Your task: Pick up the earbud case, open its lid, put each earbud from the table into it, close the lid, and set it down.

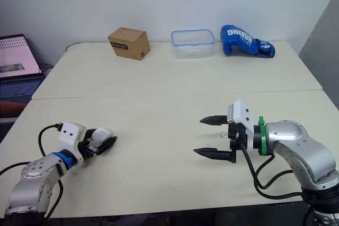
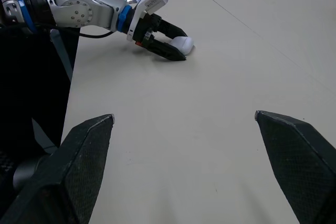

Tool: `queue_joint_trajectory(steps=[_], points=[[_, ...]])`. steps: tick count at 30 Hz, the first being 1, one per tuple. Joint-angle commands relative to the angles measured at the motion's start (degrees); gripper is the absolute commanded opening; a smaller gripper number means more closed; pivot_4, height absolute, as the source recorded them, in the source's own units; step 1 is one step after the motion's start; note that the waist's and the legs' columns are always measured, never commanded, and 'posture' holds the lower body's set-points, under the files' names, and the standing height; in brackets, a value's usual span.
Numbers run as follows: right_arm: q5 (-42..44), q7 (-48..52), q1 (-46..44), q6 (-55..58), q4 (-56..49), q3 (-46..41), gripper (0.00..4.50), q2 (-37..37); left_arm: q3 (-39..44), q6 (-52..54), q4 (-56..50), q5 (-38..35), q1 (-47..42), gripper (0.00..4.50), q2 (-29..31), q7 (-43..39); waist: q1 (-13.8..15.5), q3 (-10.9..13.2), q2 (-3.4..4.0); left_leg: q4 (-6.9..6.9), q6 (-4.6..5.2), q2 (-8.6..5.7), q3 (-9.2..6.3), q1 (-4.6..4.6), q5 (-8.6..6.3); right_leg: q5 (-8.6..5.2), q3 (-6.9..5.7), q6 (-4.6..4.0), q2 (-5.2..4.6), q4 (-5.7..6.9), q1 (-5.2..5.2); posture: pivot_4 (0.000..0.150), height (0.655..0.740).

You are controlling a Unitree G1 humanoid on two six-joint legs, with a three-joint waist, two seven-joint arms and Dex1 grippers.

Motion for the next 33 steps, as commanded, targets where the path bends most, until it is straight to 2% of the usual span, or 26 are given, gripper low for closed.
queue_joint_trajectory(steps=[1, 15, 20, 25, 28, 33], points=[[0.94, -0.26, -0.5, -0.6, -1.66, -1.56, 4.5, -0.3, -0.85, 0.87, 0.16, 0.49, 0.97, 2.88, -0.17, -0.28, -0.02, 0.0, 0.01, 0.0, 0.0, 0.0, 0.0, 0.0, 0.0, 0.0, 0.0, 0.0, 0.0, 0.0, 0.0, 0.15, 0.7307], [0.51, -0.33, -0.31, -0.99, -0.78, -2.15, 4.5, -0.51, -0.87, -0.54, -2.41, 0.39, 0.76, 2.88, 0.33, -0.96, -0.08, -0.01, 0.02, 0.0, -0.01, 0.0, 0.01, 0.01, 0.0, 0.0, 0.01, 0.0, 0.0, -0.01, 0.0, 0.15, 0.7307], [1.28, -0.09, -1.86, -0.52, 0.54, -3.18, 4.5, -1.01, -3.66, -1.53, -6.31, 1.17, -3.81, 2.88, 2.23, -3.63, 0.0, 0.02, -0.04, 0.01, -0.05, -0.01, -0.03, -0.07, 0.02, 0.0, -0.04, 0.0, 0.0, -0.03, -0.01, 0.15, 0.7307], [2.07, -0.95, -5.27, 0.32, 3.12, -3.82, 4.5, 0.0, -7.61, -4.42, -7.27, 2.45, -12.0, 2.88, 3.08, -7.11, -0.23, 0.04, -0.04, 0.02, -0.16, 0.01, -0.06, -0.09, 0.09, 0.0, -0.08, 0.0, 0.01, -0.02, -0.04, 0.15, 0.7307], [4.12, -3.49, -8.75, 4.5, 5.43, -4.26, 4.5, 0.79, -10.3, -6.4, -8.0, 2.76, -16.35, 2.88, 2.92, -9.9, -0.32, 0.04, -0.04, 0.01, -0.19, 0.0, -0.04, -0.11, 0.1, 0.0, -0.05, 0.0, 0.01, -0.06, -0.05, 0.15, 0.7307], [10.95, -7.08, -16.79, 20.48, 10.16, -3.75, 4.5, 0.35, -15.23, -10.1, -7.59, 2.95, -23.56, 2.88, 1.93, -15.12, -0.45, 0.06, -0.05, 0.02, -0.2, -0.01, -0.04, -0.2, 0.11, 0.01, -0.04, -0.01, 0.01, -0.03, -0.17, 0.15, 0.7307]])
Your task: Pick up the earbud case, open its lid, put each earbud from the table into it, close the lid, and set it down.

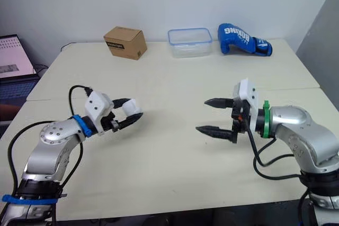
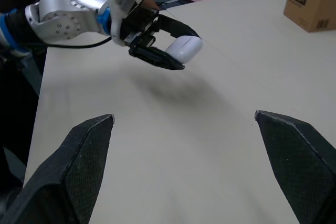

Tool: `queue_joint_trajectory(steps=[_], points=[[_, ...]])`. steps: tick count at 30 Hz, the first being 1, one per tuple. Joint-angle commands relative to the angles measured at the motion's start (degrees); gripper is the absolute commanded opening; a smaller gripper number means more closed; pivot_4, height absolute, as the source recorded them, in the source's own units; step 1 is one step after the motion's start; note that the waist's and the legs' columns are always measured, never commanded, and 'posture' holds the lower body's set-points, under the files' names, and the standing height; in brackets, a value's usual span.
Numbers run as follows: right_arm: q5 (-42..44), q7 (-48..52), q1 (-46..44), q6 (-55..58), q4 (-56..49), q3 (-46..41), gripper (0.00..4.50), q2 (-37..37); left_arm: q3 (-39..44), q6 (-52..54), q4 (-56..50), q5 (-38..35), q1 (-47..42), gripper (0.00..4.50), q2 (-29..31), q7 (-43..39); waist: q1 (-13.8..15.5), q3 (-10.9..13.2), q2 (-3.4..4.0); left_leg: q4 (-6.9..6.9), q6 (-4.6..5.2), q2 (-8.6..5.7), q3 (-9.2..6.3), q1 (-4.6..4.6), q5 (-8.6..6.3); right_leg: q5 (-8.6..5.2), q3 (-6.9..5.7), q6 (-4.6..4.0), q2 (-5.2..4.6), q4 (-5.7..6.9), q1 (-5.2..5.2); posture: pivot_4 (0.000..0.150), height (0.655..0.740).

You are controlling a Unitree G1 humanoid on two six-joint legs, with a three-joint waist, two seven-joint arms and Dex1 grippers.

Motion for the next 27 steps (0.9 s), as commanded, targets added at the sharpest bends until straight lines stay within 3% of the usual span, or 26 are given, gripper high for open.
queue_joint_trajectory(steps=[1, 16, 20, 27], points=[[6.04, -1.06, -4.6, 10.31, 1.35, -0.92, 4.5, -0.77, -2.05, -3.81, -0.89, 0.24, -4.45, 2.88, -0.34, -3.43, 0.01, 0.01, 0.01, -0.01, 0.0, 0.0, 0.0, -0.01, 0.0, 0.0, 0.0, 0.0, 0.0, -0.01, -0.01, 0.15, 0.7307], [18.56, -19.8, -16.86, 38.31, 14.03, -10.15, 4.5, 13.93, -11.21, -14.21, 2.35, 4.4, -17.84, 2.88, -6.95, -9.57, -0.45, 0.01, 0.0, 0.02, 0.0, -0.03, 0.05, -0.07, 0.01, 0.0, 0.06, 0.0, 0.01, 0.06, -0.12, 0.15, 0.7307], [19.14, -25.26, -19.44, 42.02, 16.63, -14.19, 4.5, 19.32, -12.32, -13.18, 0.47, 4.03, -19.66, 2.88, -9.27, -9.5, -0.74, 0.01, 0.01, 0.03, 0.0, -0.05, 0.02, -0.1, 0.01, 0.01, 0.06, 0.0, 0.0, 0.08, -0.14, 0.15, 0.7307], [21.69, -31.41, -20.49, 42.32, 19.56, -16.74, 4.5, 22.54, -12.86, -11.88, -1.2, 4.2, -20.25, 2.88, -10.32, -9.47, -1.41, 0.01, 0.02, 0.03, 0.0, -0.05, 0.05, -0.1, 0.01, 0.01, 0.11, 0.01, 0.01, 0.14, -0.21, 0.15, 0.7307]])
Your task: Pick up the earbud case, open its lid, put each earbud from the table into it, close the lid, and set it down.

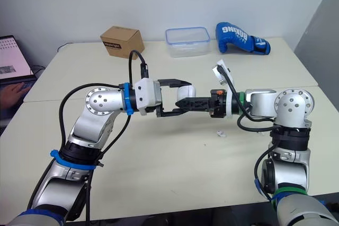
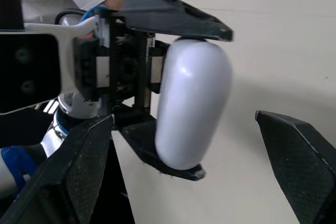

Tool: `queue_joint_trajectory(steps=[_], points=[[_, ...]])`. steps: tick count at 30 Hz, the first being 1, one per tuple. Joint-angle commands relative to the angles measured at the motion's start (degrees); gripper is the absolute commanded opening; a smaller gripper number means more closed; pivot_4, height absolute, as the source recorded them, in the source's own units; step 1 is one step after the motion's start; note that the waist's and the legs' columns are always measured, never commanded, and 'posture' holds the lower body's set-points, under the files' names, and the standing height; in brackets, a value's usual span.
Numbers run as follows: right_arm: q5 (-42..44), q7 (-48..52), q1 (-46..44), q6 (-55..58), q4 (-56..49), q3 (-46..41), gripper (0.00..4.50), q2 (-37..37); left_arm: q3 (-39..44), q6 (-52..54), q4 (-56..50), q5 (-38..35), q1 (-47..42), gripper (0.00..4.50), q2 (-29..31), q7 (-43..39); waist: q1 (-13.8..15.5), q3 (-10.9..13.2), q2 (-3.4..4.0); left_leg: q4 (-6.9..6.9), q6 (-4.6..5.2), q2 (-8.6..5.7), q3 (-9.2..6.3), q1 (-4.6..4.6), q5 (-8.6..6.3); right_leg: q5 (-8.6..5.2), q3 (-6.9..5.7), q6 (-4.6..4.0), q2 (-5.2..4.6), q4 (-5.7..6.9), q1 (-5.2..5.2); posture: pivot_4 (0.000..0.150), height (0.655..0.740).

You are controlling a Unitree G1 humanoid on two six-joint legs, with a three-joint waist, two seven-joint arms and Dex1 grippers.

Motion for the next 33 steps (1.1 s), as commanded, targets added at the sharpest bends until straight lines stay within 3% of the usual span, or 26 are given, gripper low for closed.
queue_joint_trajectory(steps=[1, 5, 8, 11, 33], points=[[3.3, -2.17, -1.81, 0.46, 0.11, -2.15, 4.5, 0.7, -0.13, 0.15, -2.59, -0.2, -1.31, 2.88, -0.52, 0.23, -0.11, 0.0, 0.0, 0.0, 0.0, 0.0, 0.02, 0.0, 0.0, 0.0, 0.02, 0.0, 0.0, 0.01, -0.03, 0.15, 0.7307], [5.22, -4.41, -1.71, 0.46, 0.63, -2.6, 4.5, 1.05, 0.11, 0.06, -2.43, 0.08, -1.3, 2.88, -0.27, 0.11, -0.14, 0.0, 0.0, -0.01, 0.0, 0.0, 0.09, -0.04, 0.0, 0.0, 0.1, 0.0, 0.0, 0.02, -0.11, 0.15, 0.7307], [6.33, -5.85, -1.61, 0.46, 0.64, -3.16, 3.95, 1.43, 0.51, -0.18, -2.03, 0.21, -1.35, 2.88, 0.15, -0.04, -0.16, 0.0, 0.0, -0.01, 0.0, 0.0, 0.11, -0.06, 0.0, 0.0, 0.12, 0.0, 0.0, 0.03, -0.14, 0.15, 0.7307], [7.67, -6.26, -1.57, 0.46, 0.69, -3.21, 2.92, 1.25, 0.74, -0.14, -1.89, 0.26, -1.36, 2.88, 0.4, -0.05, -0.15, 0.0, 0.0, -0.01, 0.0, 0.0, 0.11, -0.06, 0.0, 0.0, 0.13, 0.0, 0.0, 0.04, -0.15, 0.15, 0.7307], [14.88, -10.39, -1.17, 0.46, 1.96, -1.67, 2.92, 0.27, 1.04, -0.5, -0.45, 0.75, -2.18, 2.88, 1.02, 0.53, -0.18, 0.0, 0.0, -0.01, 0.0, 0.0, 0.15, -0.06, 0.0, 0.0, 0.16, 0.0, 0.01, 0.05, -0.16, 0.15, 0.7307]])
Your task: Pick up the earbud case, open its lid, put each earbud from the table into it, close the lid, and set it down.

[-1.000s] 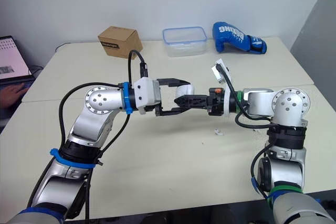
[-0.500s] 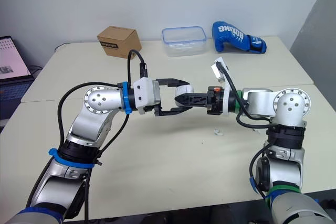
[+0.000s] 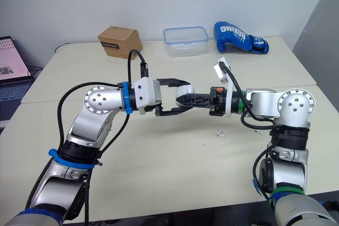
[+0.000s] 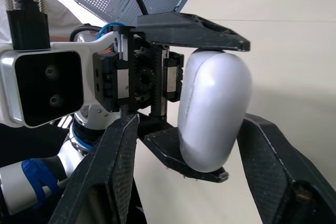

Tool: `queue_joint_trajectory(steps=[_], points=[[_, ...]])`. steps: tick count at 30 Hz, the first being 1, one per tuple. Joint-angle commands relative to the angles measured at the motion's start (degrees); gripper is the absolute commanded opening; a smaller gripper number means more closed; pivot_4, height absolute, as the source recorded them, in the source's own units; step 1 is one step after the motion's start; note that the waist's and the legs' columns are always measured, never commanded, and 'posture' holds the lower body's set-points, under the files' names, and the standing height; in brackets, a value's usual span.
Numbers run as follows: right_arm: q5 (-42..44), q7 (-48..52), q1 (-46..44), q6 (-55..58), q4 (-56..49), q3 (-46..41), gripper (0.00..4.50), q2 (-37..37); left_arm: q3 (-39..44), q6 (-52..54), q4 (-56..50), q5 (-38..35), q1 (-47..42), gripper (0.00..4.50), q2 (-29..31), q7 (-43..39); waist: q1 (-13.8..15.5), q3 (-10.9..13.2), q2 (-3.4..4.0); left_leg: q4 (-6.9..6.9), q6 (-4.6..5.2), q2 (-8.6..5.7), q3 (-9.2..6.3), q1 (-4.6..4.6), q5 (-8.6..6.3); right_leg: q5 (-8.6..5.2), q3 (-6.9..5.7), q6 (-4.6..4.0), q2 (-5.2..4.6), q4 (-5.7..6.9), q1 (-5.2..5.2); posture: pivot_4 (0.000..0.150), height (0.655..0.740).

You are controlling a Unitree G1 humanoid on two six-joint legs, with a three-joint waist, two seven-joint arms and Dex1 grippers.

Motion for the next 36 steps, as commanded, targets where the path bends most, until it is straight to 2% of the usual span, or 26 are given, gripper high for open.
queue_joint_trajectory(steps=[1, 3, 4, 5, 10, 19, 21, 22, 24, 25, 27, 32, 36], points=[[2.78, -0.77, -1.1, 0.46, -0.22, -0.23, 2.92, -0.22, 1.0, -0.52, -1.07, 0.12, -1.63, 2.88, 0.15, 0.57, 0.0, 0.0, 0.0, 0.0, 0.0, 0.0, 0.0, 0.0, 0.0, 0.0, 0.0, 0.0, 0.0, 0.0, 0.0, 0.15, 0.7307], [3.32, -1.19, -1.21, 0.46, -0.02, -0.13, 2.92, -0.09, 0.95, -0.51, -1.03, 0.19, -1.79, 2.88, 0.09, 0.57, 0.0, 0.0, 0.0, 0.0, 0.0, 0.0, 0.0, 0.0, 0.0, 0.0, 0.0, 0.0, 0.0, 0.0, 0.0, 0.15, 0.7307], [3.6, -1.41, -1.26, 0.46, 0.11, -0.1, 2.55, -0.06, 0.93, -0.55, -0.95, 0.21, -1.87, 2.88, 0.07, 0.54, 0.0, 0.0, 0.0, 0.0, 0.0, 0.0, 0.0, 0.0, 0.0, 0.0, 0.0, 0.0, 0.0, 0.0, 0.0, 0.15, 0.7307], [3.91, -1.71, -1.29, 0.46, 0.25, -0.06, 2.41, -0.05, 0.93, -0.57, -0.89, 0.23, -1.94, 2.88, 0.07, 0.52, 0.0, 0.0, 0.0, 0.0, 0.0, 0.0, 0.0, 0.0, 0.0, 0.0, 0.0, 0.0, 0.0, 0.0, 0.0, 0.15, 0.7307], [4.95, -2.86, -1.47, 0.45, 0.8, -0.03, 0.81, 0.02, 0.77, -1.0, -0.56, 0.33, -1.9, 2.88, 0.2, 0.14, -0.01, 0.0, 0.0, 0.0, 0.0, 0.0, 0.0, 0.0, 0.0, 0.0, 0.01, 0.0, 0.0, 0.0, 0.0, 0.15, 0.7307], [6.62, -4.05, -1.35, 0.4, 1.32, 0.28, 0.8, 0.06, 0.77, -0.81, -0.81, -0.5, -1.53, 2.88, 0.58, -0.87, -0.01, 0.0, 0.0, 0.0, 0.0, 0.0, 0.01, 0.0, 0.0, 0.0, 0.01, 0.0, 0.0, 0.0, 0.0, 0.15, 0.7307], [7.07, -4.29, -1.26, 0.4, 1.15, 0.63, 0.8, 0.22, 0.68, 1.96, -2.01, -2.4, -1.63, 3.59, 1.01, -2.31, -0.02, 0.0, 0.0, 0.0, 0.0, 0.0, 0.01, 0.0, 0.0, 0.0, 0.01, 0.0, 0.0, 0.01, 0.0, 0.15, 0.7307], [7.32, -4.47, -1.21, 0.35, 1.11, 0.76, 0.8, 0.26, 0.63, 3.28, -2.52, -3.17, -1.67, 3.72, 1.18, -2.89, -0.07, 0.0, 0.01, 0.0, 0.0, 0.0, 0.01, 0.0, 0.0, 0.0, 0.01, 0.0, 0.0, 0.01, -0.01, 0.15, 0.7307], [7.91, -4.94, -1.13, 0.02, 1.15, 1.09, 0.8, 0.24, 0.57, 5.3, -3.83, -4.1, -1.64, 4.29, 1.59, -3.7, -0.08, -0.01, 0.01, 0.0, 0.0, 0.0, 0.01, 0.0, 0.0, 0.0, 0.01, 0.0, 0.01, 0.01, -0.01, 0.15, 0.7307], [8.21, -5.19, -1.07, -0.2, 1.15, 1.28, 0.8, 0.17, 0.71, 6.34, -4.63, -4.51, -1.5, 4.48, 1.97, -4.19, -0.08, -0.01, 0.01, 0.0, 0.0, 0.01, 0.0, 0.0, 0.0, 0.0, 0.0, 0.0, 0.01, 0.01, 0.0, 0.15, 0.7307], [8.8, -5.66, -0.95, -0.71, 1.17, 1.7, 0.8, -0.03, 1.06, 7.96, -5.74, -5.1, -1.24, 4.48, 2.61, -4.83, -0.1, -0.01, 0.01, 0.0, 0.0, 0.01, 0.01, -0.01, 0.0, 0.0, 0.01, 0.0, 0.01, 0.01, 0.0, 0.15, 0.7307], [6.44, -4.15, -0.48, -2.02, -0.94, 3.36, 0.8, -2.13, 4.22, 26.33, -10.09, -12.89, 1.24, 4.48, 11.45, -8.7, -0.79, 0.01, 0.04, -0.01, 0.01, 0.04, 0.0, -0.01, 0.0, 0.0, 0.02, 0.0, 0.04, 0.04, -0.02, 0.15, 0.7307], [-0.42, 3.78, -0.06, -5.53, -6.93, 9.21, 0.8, -7.47, 5.69, 38.03, -8.89, -18.35, 1.84, 4.48, 18.03, -12.91, -1.08, 0.04, 0.08, -0.02, 0.03, 0.03, -0.01, -0.01, -0.01, -0.01, 0.0, 0.02, 0.06, 0.03, -0.02, 0.15, 0.7307]])
